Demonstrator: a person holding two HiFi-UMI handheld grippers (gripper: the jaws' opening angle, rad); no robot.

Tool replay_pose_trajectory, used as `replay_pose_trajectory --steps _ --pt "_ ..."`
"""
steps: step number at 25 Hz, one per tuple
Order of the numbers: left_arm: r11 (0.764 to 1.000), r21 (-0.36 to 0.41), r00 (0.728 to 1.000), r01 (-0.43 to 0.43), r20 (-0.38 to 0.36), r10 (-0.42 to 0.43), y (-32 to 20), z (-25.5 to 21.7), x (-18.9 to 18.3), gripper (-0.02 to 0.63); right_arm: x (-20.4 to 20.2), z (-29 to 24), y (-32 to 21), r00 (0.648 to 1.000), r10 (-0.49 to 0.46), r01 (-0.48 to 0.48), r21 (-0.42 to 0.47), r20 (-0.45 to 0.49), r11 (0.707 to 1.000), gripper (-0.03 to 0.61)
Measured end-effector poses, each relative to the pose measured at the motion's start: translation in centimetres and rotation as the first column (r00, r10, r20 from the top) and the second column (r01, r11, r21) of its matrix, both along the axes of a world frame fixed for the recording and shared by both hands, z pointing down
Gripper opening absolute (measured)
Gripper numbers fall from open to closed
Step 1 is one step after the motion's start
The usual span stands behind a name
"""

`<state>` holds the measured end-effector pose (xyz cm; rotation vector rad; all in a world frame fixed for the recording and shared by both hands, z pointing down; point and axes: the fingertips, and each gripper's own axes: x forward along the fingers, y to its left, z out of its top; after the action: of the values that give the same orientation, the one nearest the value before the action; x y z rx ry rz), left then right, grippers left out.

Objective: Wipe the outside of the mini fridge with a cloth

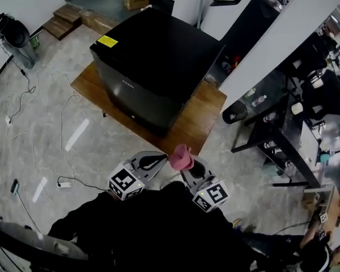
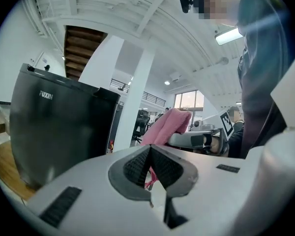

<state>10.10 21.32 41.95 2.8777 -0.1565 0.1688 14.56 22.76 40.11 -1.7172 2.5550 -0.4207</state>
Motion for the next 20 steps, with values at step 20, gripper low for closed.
replay_pose_trajectory --steps 20 --pt "0.999 0.036 0.999 0.028 -0.043 -0.027 0.7 -2.4 -4.0 0.006 -4.0 -1.5 0.8 0.999 -0.028 0.029 0.041 -0.023 0.999 0.075"
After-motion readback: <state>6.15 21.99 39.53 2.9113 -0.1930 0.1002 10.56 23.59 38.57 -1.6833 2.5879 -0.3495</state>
